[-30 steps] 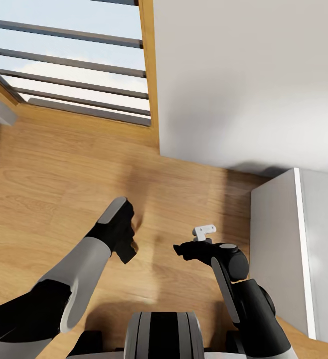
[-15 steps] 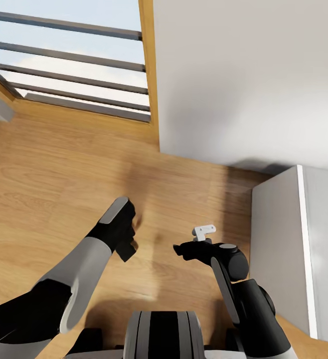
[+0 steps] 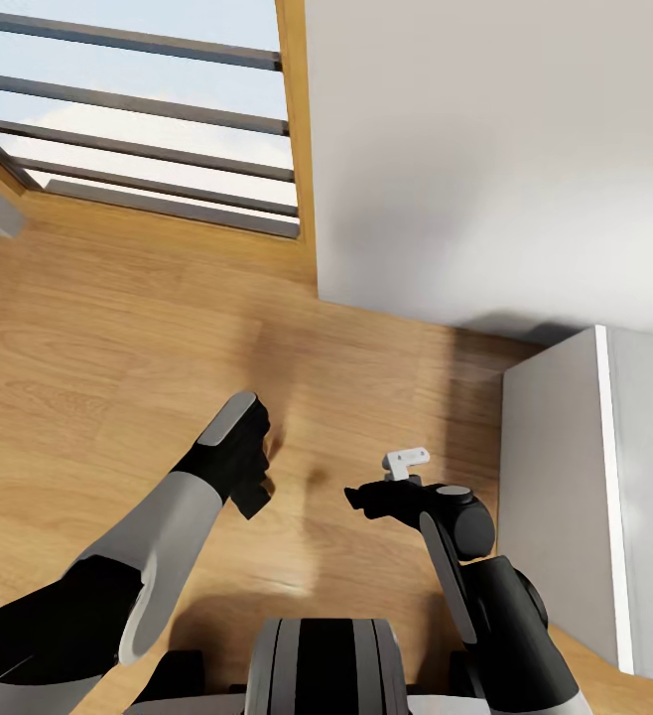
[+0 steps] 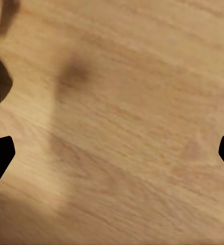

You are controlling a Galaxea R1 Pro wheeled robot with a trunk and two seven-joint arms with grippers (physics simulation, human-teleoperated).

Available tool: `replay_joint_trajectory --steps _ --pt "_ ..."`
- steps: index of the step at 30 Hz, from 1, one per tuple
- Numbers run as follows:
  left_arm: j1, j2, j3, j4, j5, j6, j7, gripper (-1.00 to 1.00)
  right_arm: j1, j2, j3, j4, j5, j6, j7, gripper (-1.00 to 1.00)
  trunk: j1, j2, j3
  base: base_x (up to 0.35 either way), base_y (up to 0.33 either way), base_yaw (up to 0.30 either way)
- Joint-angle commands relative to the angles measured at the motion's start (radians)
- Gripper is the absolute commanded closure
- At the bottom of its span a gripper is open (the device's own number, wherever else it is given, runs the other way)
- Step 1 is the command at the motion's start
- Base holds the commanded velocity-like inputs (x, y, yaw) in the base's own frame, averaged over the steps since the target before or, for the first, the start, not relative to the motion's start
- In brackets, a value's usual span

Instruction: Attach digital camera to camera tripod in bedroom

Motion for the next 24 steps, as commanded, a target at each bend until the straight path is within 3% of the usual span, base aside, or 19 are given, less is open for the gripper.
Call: replay_joint_trajectory --steps 1,24 --pt "0.0 0.0 -0.001 0.0 -0.003 0.001 0.006 -1.0 0.0 0.0 -0.001 -0.001 0.0 0.004 0.002 -1.0 0.0 0.0 -0.001 0.0 0.0 0.0" --pt "-0.001 0.0 -0.001 0.0 -0.003 0.001 0.006 -1.0 0.0 -0.003 -0.002 -0.001 0.0 0.004 0.002 -1.0 0.001 -0.001 -0.008 0.0 0.0 0.0"
